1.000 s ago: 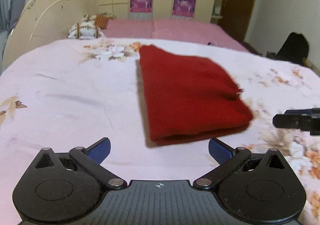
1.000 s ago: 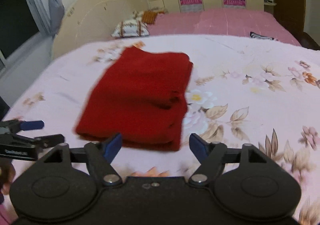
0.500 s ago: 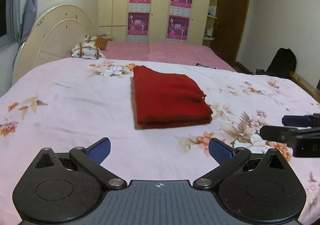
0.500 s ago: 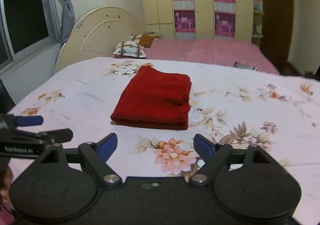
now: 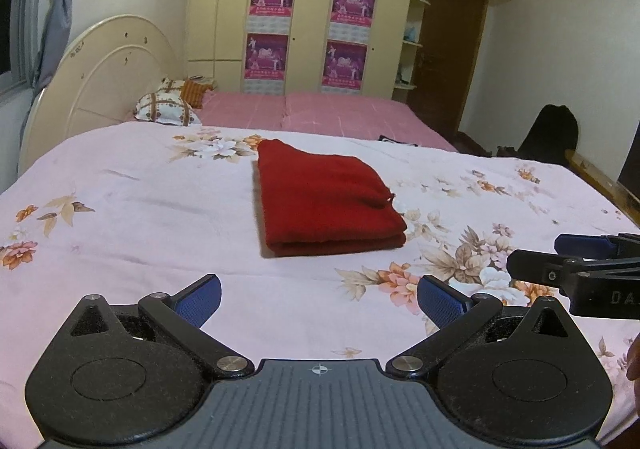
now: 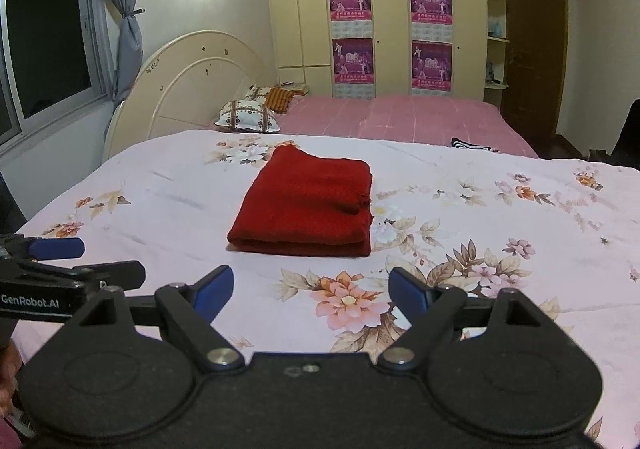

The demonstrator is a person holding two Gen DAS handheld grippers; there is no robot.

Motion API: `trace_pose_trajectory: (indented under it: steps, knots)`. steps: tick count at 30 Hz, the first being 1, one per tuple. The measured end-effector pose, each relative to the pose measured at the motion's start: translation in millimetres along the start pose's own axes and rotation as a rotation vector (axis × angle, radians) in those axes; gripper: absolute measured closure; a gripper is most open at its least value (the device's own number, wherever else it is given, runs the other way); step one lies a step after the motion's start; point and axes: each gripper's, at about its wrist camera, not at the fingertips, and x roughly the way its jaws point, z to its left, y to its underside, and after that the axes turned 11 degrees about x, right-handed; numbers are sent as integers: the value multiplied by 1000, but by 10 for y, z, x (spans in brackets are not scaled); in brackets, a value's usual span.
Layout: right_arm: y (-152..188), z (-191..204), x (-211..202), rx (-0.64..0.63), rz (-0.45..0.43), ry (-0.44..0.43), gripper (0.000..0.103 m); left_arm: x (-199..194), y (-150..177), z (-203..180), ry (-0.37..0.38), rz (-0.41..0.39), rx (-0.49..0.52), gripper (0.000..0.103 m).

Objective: Fold small clothes

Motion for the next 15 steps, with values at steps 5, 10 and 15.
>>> trace_pose_trajectory:
  steps: [5,10,15]
  knots:
    - [-26,68,19,-12,-8,-5,19,-11,-19,48,-3,-10,-3,0]
    - [-58,119,36,-22,-13,-6,19,-1,-41,92,4,-12,-16,0]
    - [-72,122,46,-18,-16,1,19,9,-54,119,15,-18,-11,0]
